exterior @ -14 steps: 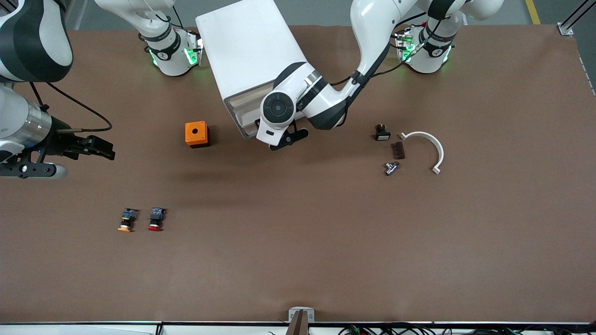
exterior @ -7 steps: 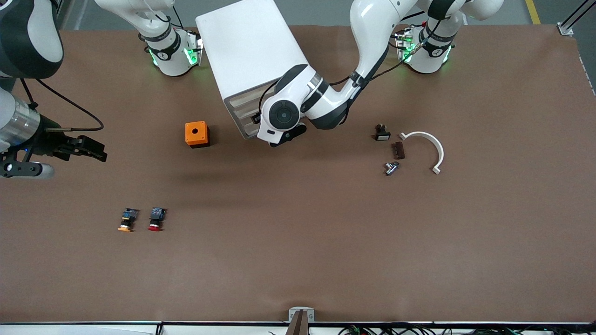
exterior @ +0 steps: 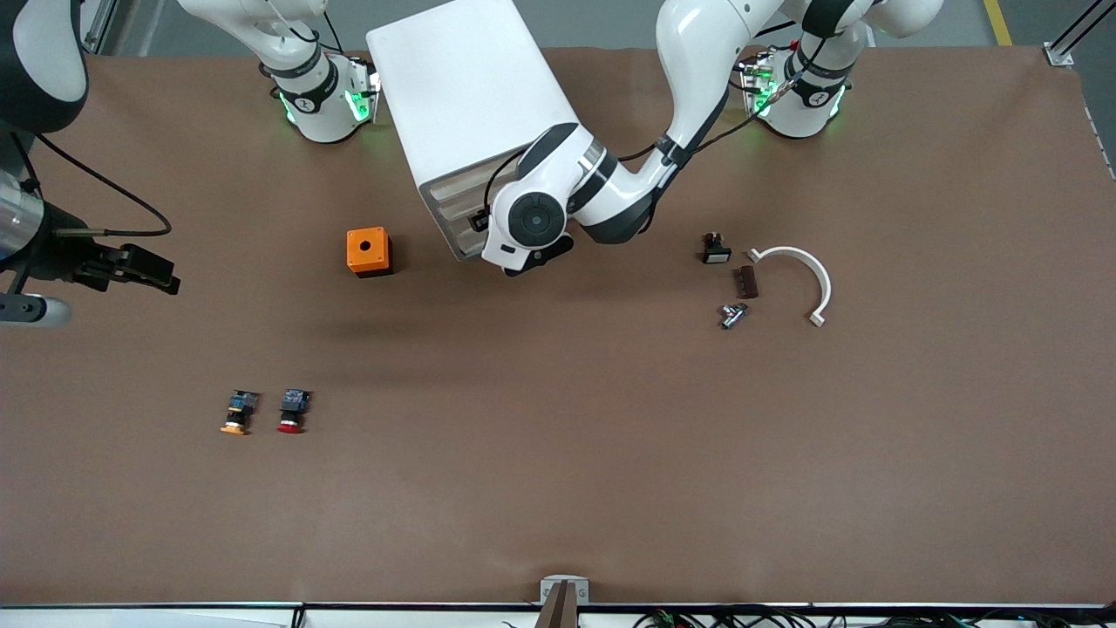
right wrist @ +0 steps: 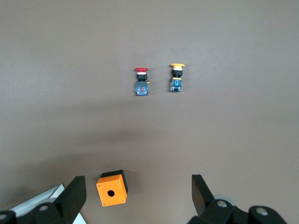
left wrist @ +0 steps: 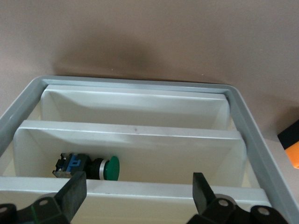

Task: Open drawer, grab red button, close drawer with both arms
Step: 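Push the drawer closed with the left gripper while the right gripper withdraws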

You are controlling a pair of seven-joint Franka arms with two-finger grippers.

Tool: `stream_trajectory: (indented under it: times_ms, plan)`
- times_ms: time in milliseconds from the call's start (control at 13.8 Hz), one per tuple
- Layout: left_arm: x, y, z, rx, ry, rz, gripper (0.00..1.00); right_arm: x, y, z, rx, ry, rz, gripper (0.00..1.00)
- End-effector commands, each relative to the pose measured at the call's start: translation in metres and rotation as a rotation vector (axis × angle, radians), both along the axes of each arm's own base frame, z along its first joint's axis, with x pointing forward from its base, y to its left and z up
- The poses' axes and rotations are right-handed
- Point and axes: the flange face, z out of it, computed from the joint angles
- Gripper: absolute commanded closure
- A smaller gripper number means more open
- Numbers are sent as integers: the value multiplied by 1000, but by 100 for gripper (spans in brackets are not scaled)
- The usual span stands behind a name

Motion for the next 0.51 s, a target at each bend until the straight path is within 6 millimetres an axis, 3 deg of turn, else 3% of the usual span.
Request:
stream_trajectory:
  times_ms: [0, 145, 290, 362, 434]
  plan:
    - [24, 19, 38, -46, -43, 27, 0, -3, -12, 9, -6, 6, -17, 0]
    - [48, 39, 72, -71, -82, 74, 0, -5, -12, 15, -6, 14, -21, 0]
    - [64, 61, 126, -73, -204, 59, 0, -6, -12, 15, -3, 20, -27, 0]
    - [74, 75, 147, -77, -237, 76, 0, -7, -14, 16, 0, 20, -31, 0]
    - [95, 102, 174, -94, -266, 124, 0, -9, -14, 19, 0, 14, -30, 0]
